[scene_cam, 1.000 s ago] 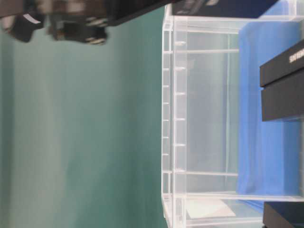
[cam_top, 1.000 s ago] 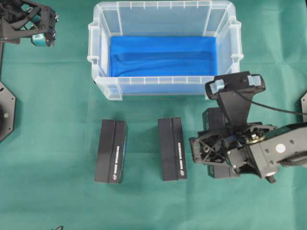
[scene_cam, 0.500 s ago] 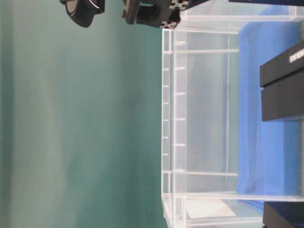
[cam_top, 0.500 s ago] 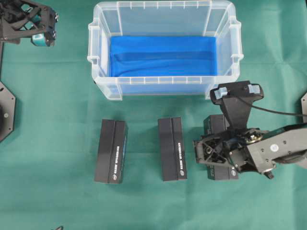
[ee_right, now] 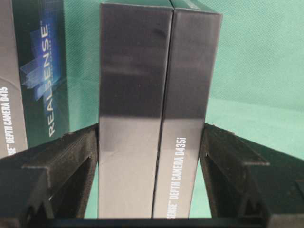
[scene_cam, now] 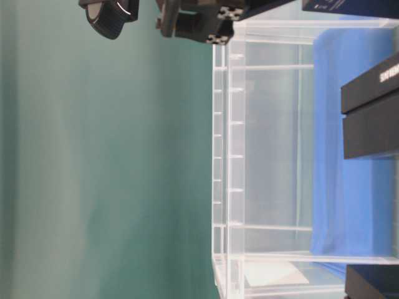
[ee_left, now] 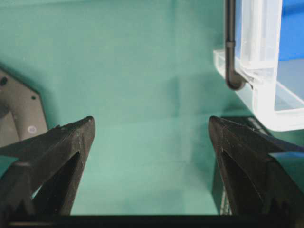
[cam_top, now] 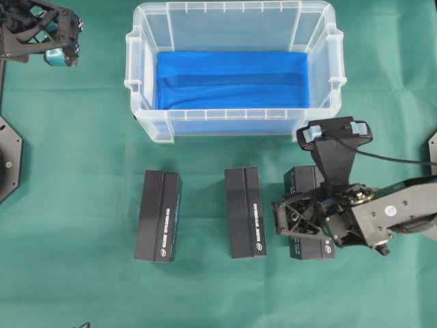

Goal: Take out the box from the case.
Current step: 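Carry the box pair forward and lower it onto the table at right, then open the right gripper and release the box pair on the table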

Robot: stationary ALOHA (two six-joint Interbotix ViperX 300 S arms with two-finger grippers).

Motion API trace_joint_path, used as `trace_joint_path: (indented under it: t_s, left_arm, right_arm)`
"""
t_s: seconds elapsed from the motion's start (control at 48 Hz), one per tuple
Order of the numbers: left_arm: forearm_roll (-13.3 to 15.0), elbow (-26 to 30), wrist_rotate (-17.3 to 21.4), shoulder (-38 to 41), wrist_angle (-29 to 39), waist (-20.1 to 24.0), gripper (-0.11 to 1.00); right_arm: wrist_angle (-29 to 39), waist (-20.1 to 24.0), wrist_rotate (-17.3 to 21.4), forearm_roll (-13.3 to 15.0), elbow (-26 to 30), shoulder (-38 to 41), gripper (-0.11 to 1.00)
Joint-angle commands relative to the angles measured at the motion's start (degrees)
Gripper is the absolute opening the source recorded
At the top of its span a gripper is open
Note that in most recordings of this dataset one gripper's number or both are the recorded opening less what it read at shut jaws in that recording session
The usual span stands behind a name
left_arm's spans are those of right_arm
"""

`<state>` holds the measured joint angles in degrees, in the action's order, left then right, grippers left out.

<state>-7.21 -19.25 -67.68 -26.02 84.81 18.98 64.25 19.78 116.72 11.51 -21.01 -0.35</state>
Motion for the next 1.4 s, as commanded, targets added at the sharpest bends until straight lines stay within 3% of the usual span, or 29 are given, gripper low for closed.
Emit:
trace_joint_path:
  t_s: [0.0,0.312,0.417,0.479,0.958,1.188,1.375]
  left_arm:
    - [0.0,0.53,0.09,-0.53,0.0,-0.09,0.94]
    - [0.0,0.53,0.09,-0.53,-0.09,-0.09,0.94]
    - [0.0,0.53,0.09,-0.53,-0.26,0.0,0.94]
    - [0.0,0.53,0.18,-0.53,-0.26,0.18,0.94]
    - [0.0,0.62,0.0,-0.53,-0.35,0.18,0.94]
    - [0.0,0.7,-0.18,-0.53,-0.44,0.18,0.94]
    - [0.0,0.62,-0.35,-0.53,-0.44,0.18,0.94]
  right_arm:
    - [0.09,0.18,0.0,-0.26,0.53,-0.97,0.68]
    - [1.76,0.18,-0.18,-0.35,0.53,-1.05,0.68]
    - [2.64,0.09,-0.35,-0.18,0.88,-1.32,0.89]
    - [3.34,0.09,-0.35,-0.09,0.97,-1.58,0.95]
    - [4.83,-0.18,-0.44,-0.09,2.02,-4.48,0.92]
    - [12.04,-0.35,-1.41,0.26,6.24,-8.17,0.92]
    - [18.11,-0.79,-3.08,2.29,11.34,-9.93,0.91]
